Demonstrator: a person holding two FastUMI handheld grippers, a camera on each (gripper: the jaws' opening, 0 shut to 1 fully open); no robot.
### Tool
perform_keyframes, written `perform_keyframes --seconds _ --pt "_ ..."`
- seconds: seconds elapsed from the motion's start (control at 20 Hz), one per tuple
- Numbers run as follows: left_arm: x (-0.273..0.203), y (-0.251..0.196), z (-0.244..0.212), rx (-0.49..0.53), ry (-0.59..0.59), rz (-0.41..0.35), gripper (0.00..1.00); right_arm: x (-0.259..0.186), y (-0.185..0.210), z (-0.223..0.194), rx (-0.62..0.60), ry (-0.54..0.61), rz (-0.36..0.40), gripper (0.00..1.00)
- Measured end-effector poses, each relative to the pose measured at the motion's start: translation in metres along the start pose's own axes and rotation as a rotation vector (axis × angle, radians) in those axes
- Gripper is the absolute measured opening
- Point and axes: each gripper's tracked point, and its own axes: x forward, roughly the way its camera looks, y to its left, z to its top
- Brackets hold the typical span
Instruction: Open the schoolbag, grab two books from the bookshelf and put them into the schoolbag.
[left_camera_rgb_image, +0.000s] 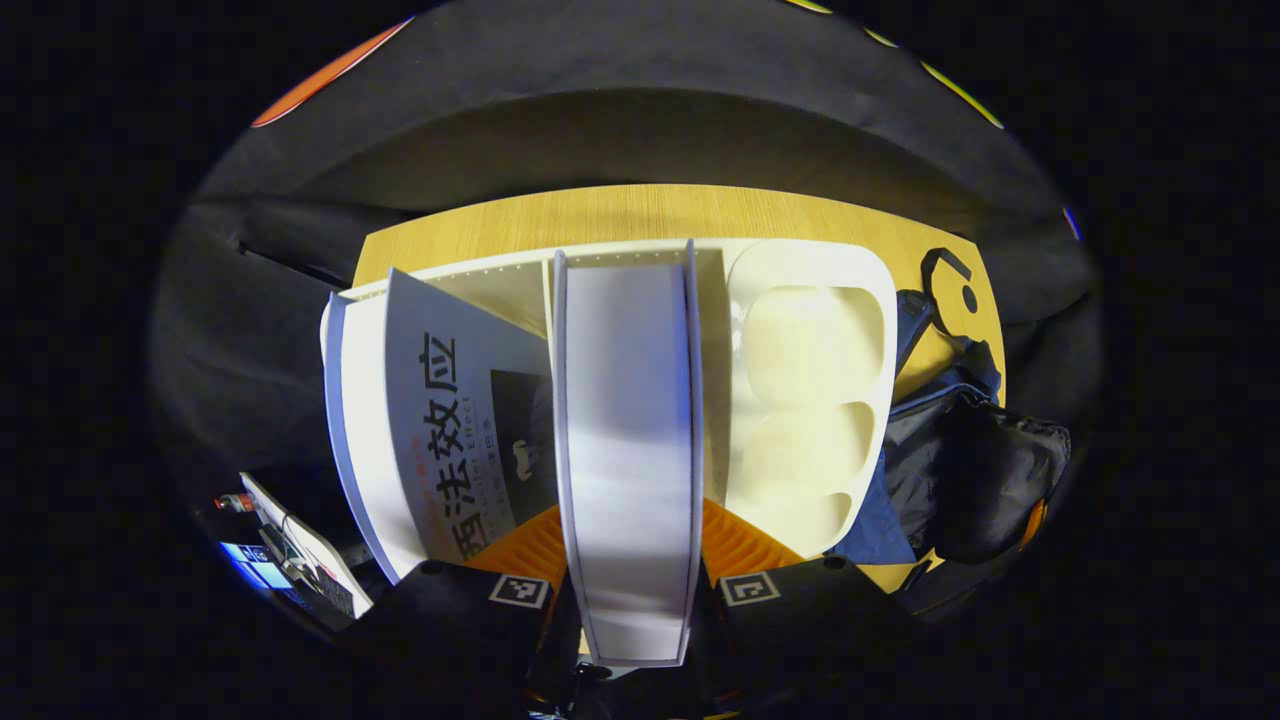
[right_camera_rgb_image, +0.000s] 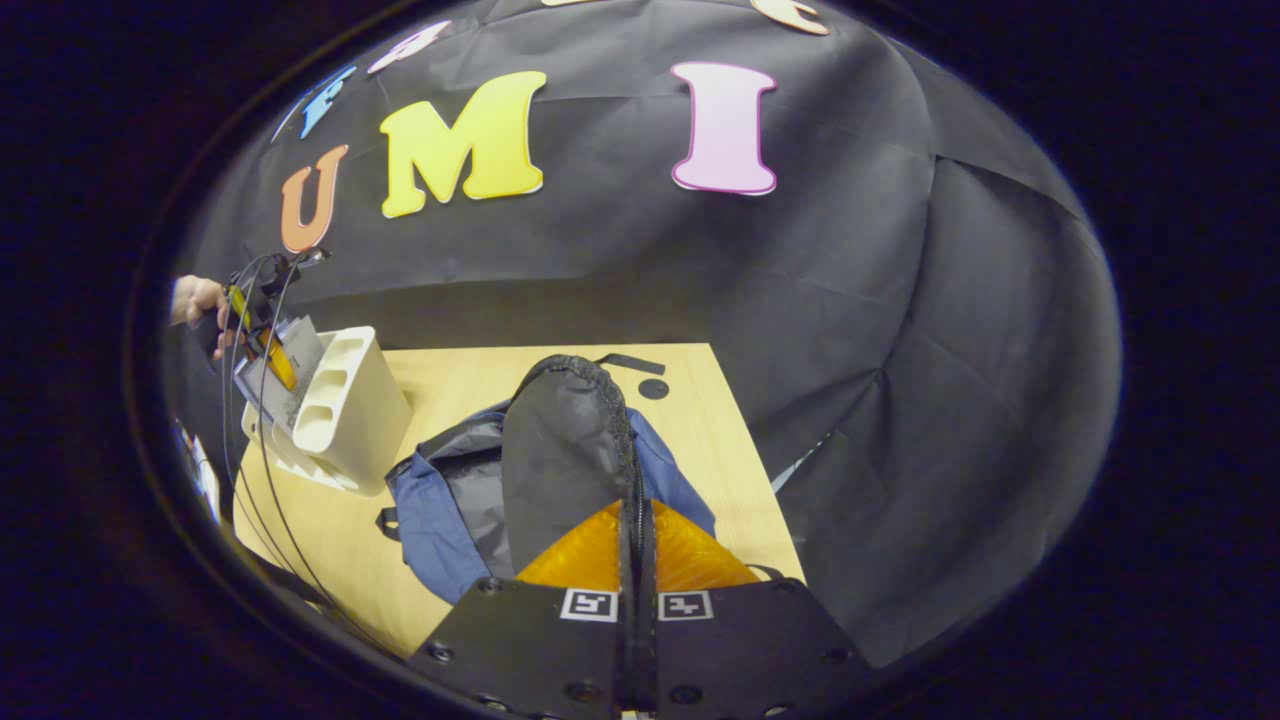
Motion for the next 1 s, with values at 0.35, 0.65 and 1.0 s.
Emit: perform_keyframes --seconds 0.35,0.65,1.0 --pt "-0.075 0.015 -0.034 0.022 -0.117 -0.023 0.45 0.001 0.004 -0.003 -0.012 -0.010 0.004 0.00" --pt "-0.143 0.013 -0.083 -0.087 -0.208 -0.178 0.44 0.000 0.007 -0.008 -0.024 0.010 0.009 0.00" --pt "-0.183 0.016 -0.118 -0.191 -0.356 -0.385 0.44 0.003 0.016 0.003 -0.048 0.015 0.012 0.00"
